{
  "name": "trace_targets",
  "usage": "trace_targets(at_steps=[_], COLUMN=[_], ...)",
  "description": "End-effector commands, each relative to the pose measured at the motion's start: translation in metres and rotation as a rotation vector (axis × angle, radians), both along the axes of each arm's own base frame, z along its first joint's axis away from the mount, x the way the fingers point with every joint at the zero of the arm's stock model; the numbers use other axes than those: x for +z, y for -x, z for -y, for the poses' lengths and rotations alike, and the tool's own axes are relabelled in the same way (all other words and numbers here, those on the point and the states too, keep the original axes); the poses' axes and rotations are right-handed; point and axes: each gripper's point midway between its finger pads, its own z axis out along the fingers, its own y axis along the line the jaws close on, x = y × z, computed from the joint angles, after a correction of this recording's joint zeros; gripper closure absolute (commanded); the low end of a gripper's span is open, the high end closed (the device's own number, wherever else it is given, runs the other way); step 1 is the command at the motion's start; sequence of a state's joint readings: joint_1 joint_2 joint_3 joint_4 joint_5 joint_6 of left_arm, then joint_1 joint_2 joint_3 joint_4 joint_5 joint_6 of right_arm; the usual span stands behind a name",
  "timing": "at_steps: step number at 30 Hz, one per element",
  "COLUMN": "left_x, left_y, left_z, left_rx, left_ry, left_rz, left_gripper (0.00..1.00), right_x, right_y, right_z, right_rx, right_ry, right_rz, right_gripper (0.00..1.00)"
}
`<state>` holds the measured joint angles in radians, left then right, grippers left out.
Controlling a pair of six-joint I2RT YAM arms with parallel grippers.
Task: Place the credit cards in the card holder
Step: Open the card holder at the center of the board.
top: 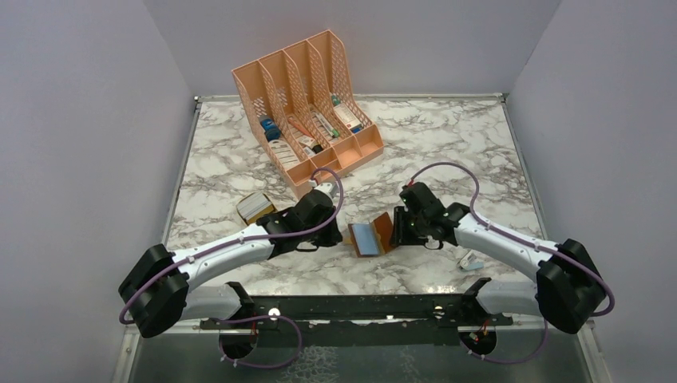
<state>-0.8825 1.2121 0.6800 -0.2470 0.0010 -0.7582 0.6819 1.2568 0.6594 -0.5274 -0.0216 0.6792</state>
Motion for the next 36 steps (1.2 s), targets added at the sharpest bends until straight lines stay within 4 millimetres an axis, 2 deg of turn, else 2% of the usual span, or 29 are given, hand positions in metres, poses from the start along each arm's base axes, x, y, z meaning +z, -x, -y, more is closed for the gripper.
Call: trace_targets(at_steps=[1, 10, 13, 16, 20, 24, 32, 36], left_x=[0.021, 0.038, 0.044, 0.048, 0.057, 0.059, 0.045, 0.036], left_y=[-0.004, -0.005, -0.007, -0.008, -0.008, -0.010, -0.012, -0.011], left_z=[0.011, 0.020, 0.021, 0.023, 0.028, 0.027, 0.017, 0.009], left_rx=[-0.040, -0.063, -0.058, -0.055, -0.062, -0.062, -0.022, -0.001], left_ry=[0.072, 0.132, 0.146, 0.158, 0.192, 0.178, 0.119, 0.081], left_rz=[0.053, 0.080, 0.090, 0.092, 0.102, 0.110, 0.099, 0.081], left_gripper=[1.00, 1.00, 1.00, 1.00, 1.00, 1.00, 1.00, 1.00], right_x=[0.036, 0.106, 0.121, 0.128, 0.122, 0.101, 0.055, 0.043], right_y=[-0.010, 0.003, 0.012, 0.012, 0.010, 0.010, -0.006, -0.008], right_z=[0.002, -0.064, -0.083, -0.091, -0.098, -0.103, -0.094, -0.094], right_rx=[-0.002, 0.197, 0.264, 0.280, 0.290, 0.300, 0.263, 0.258], right_ry=[0.017, -0.372, -0.509, -0.525, -0.517, -0.479, -0.308, -0.292], right_rz=[0.069, 0.089, 0.098, 0.115, 0.100, 0.056, 0.010, 0.001], right_gripper=[0.60, 0.57, 0.57, 0.57, 0.57, 0.58, 0.58, 0.56])
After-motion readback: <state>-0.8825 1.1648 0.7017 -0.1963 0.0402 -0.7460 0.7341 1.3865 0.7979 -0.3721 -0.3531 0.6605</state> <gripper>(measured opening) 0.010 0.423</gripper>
